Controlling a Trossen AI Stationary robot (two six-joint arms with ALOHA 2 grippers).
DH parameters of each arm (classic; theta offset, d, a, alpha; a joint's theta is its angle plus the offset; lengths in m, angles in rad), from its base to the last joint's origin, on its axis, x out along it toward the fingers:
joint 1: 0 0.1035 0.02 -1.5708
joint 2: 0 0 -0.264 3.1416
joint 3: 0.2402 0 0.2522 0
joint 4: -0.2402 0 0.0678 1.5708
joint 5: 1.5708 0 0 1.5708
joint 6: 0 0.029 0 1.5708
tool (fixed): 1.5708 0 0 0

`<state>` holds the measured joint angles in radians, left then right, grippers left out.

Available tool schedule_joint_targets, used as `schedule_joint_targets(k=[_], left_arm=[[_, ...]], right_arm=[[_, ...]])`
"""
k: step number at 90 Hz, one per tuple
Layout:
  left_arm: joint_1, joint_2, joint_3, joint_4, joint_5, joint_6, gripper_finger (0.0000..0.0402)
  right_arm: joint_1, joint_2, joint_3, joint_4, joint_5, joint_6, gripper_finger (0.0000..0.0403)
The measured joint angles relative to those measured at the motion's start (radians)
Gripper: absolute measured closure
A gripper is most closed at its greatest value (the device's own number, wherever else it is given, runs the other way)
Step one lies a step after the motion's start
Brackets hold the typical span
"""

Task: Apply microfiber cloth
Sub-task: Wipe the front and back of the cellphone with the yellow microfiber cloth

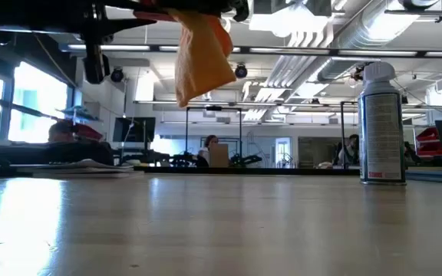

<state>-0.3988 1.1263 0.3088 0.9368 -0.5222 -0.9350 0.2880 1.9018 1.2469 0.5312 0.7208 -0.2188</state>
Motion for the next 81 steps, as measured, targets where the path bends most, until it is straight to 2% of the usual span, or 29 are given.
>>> schedule_joint_targets(k=[17, 33, 56, 81], left_arm=[[-0.001, 0.000, 0.000, 0.027, -0.063, 0.043, 0.0389], [-0.002, 0.000, 0.003, 0.069, -0.167, 0.058, 0.0389], [-0.002, -0.001, 0.032, 0.088, -0.217, 0.169, 0.0389], [-0.002, 0.022, 0.039, 0.047, -0.250, 0.214, 0.0389]], right_arm=[[0.000, 0.000, 0.000, 0.004, 0.029, 0.017, 0.0403], [-0.001, 0.002, -0.003, 0.021, 0.046, 0.016, 0.0403], [-0.028, 0.006, -0.005, 0.032, 0.059, 0.011, 0.0403], [-0.025, -0.002, 0.012, 0.075, -0.073, -0.002, 0.0403]])
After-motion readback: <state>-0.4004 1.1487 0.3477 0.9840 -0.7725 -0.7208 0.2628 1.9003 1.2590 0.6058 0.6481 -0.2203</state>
